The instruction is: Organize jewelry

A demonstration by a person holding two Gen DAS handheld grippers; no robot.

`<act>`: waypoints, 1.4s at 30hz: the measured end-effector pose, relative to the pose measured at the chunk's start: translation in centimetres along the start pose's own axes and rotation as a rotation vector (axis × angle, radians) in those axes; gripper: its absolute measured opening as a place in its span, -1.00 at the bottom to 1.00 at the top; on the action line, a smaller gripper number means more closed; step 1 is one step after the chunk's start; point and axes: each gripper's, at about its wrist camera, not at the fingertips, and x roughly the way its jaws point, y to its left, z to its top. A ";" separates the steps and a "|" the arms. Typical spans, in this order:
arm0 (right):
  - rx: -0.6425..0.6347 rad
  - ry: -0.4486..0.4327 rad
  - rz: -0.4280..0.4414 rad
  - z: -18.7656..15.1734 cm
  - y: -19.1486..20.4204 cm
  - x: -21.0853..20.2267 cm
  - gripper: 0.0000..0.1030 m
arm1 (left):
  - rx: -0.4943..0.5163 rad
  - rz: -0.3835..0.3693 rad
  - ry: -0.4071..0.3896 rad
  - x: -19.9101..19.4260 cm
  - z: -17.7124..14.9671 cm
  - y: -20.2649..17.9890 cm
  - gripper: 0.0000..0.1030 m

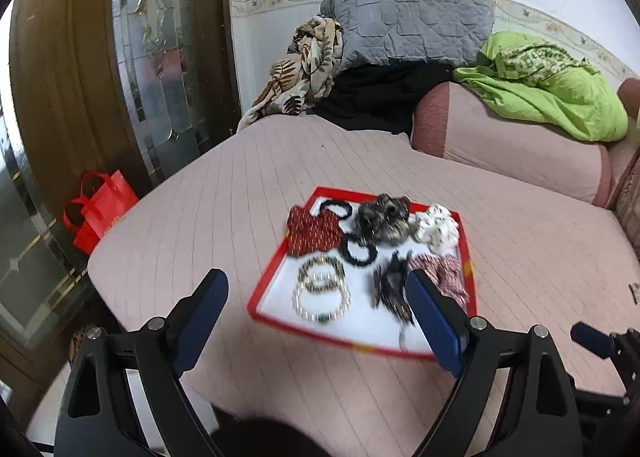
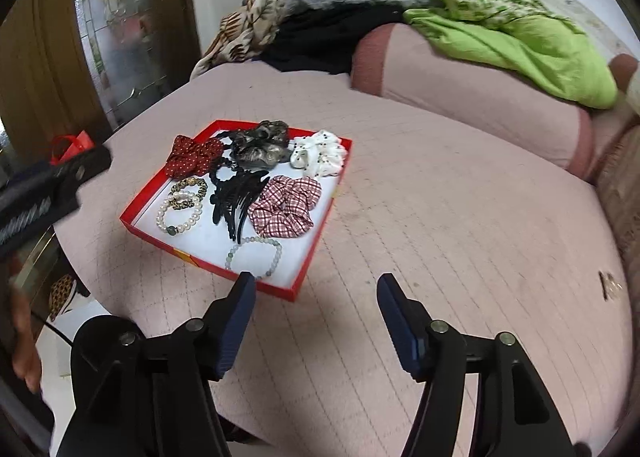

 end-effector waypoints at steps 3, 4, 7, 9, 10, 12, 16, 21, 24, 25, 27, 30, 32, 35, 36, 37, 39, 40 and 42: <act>-0.002 -0.001 -0.037 -1.1 1.0 -0.9 0.45 | -0.028 0.009 0.010 -1.3 -1.6 0.9 0.76; -0.007 0.003 -0.040 -1.4 1.5 -1.2 0.45 | -0.033 0.011 0.012 -1.7 -2.0 1.1 0.77; -0.031 -0.015 -0.069 -2.1 2.6 -2.1 0.46 | -0.042 0.035 0.016 -2.8 -3.1 1.7 0.85; -0.043 -0.036 -0.090 -2.2 2.9 -2.8 0.54 | -0.043 0.063 0.010 -3.5 -3.4 2.1 0.88; -0.039 -0.048 -0.101 -2.2 2.8 -3.1 0.60 | -0.043 0.062 0.004 -3.8 -3.6 2.3 0.88; -0.023 -0.065 -0.114 -2.3 2.6 -3.7 0.66 | -0.050 0.057 0.005 -4.4 -3.8 2.6 0.89; 0.008 -0.056 -0.123 -2.4 1.9 -3.7 0.68 | -0.049 0.048 0.014 -5.2 -4.6 2.6 0.89; 0.007 -0.036 -0.114 -2.9 1.9 -3.5 0.68 | -0.033 0.036 0.050 -5.5 -5.4 2.0 0.89; 0.000 -0.038 -0.113 -3.0 2.0 -3.5 0.68 | -0.037 0.028 0.065 -5.4 -5.6 1.8 0.89; 0.002 -0.037 -0.112 -2.9 2.0 -3.5 0.68 | -0.033 0.028 0.069 -5.3 -5.7 1.7 0.89; 0.006 -0.032 -0.112 -3.0 2.0 -3.4 0.68 | -0.026 0.028 0.074 -5.2 -5.8 1.5 0.89; 0.018 -0.020 -0.109 -3.1 1.8 -3.3 0.69 | -0.016 0.021 0.084 -5.1 -5.9 1.1 0.89; 0.021 -0.015 -0.110 -3.1 1.8 -3.2 0.69 | -0.010 0.020 0.089 -5.1 -6.0 0.9 0.89; 0.023 -0.010 -0.109 -3.1 1.7 -3.1 0.69 | -0.001 0.012 0.103 -4.7 -6.0 0.7 0.89; 0.024 -0.008 -0.109 -3.1 1.5 -3.0 0.69 | 0.000 0.009 0.107 -4.7 -6.1 0.6 0.89; 0.027 -0.006 -0.109 -3.1 1.4 -2.9 0.69 | 0.001 0.007 0.110 -4.6 -6.1 0.6 0.89; 0.034 0.001 -0.107 -3.1 1.2 -2.8 0.69 | 0.005 0.005 0.114 -4.5 -6.2 0.5 0.89; 0.038 0.006 -0.106 -3.2 1.1 -2.7 0.69 | 0.008 0.004 0.115 -4.5 -6.2 0.4 0.89; 0.045 0.015 -0.105 -3.2 0.9 -2.5 0.69 | 0.011 0.002 0.121 -4.4 -6.2 0.3 0.89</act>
